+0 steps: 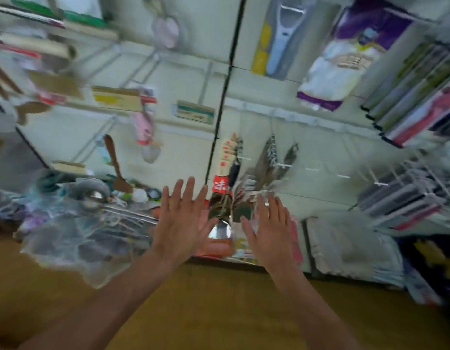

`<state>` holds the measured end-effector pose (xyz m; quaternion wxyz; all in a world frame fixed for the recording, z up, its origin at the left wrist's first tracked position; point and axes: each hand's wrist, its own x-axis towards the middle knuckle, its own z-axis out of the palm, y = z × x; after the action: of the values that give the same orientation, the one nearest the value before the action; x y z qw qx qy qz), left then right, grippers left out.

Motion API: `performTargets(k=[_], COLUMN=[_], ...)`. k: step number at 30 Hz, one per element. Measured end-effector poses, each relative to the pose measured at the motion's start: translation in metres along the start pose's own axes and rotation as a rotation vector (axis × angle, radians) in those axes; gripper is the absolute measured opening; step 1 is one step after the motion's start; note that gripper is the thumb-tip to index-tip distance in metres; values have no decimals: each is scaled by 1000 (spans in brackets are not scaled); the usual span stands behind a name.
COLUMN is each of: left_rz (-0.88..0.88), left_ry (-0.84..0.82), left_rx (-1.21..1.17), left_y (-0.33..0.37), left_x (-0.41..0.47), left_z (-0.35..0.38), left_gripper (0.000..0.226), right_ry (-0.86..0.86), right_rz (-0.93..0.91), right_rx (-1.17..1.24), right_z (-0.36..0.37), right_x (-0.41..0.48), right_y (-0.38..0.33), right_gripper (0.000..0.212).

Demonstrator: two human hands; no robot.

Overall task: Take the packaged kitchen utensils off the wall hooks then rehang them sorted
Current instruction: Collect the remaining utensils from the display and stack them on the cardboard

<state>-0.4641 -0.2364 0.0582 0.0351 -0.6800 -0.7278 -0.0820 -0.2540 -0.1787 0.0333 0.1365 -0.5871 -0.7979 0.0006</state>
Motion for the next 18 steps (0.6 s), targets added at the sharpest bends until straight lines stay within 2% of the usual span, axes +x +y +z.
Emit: performTargets(k=[4, 9, 13, 18], left_rz=[78, 144, 188, 160], left_ry=[-24, -58, -63, -52], left_rx=[-24, -47, -84, -82], left_y=[59, 112, 136, 146], left_x=[30, 62, 80, 106], left_z=[29, 57, 76, 95], left_gripper=[76, 77, 76, 81], right_ry=[34, 12, 36, 107], right_rz=[52, 106, 116, 102], right_rx=[-1, 17, 58, 83], right_z=[3, 7, 12, 29], right_x=[13, 32, 43, 71], right_y=[55, 104, 126, 131], right_gripper=[68, 77, 78, 72])
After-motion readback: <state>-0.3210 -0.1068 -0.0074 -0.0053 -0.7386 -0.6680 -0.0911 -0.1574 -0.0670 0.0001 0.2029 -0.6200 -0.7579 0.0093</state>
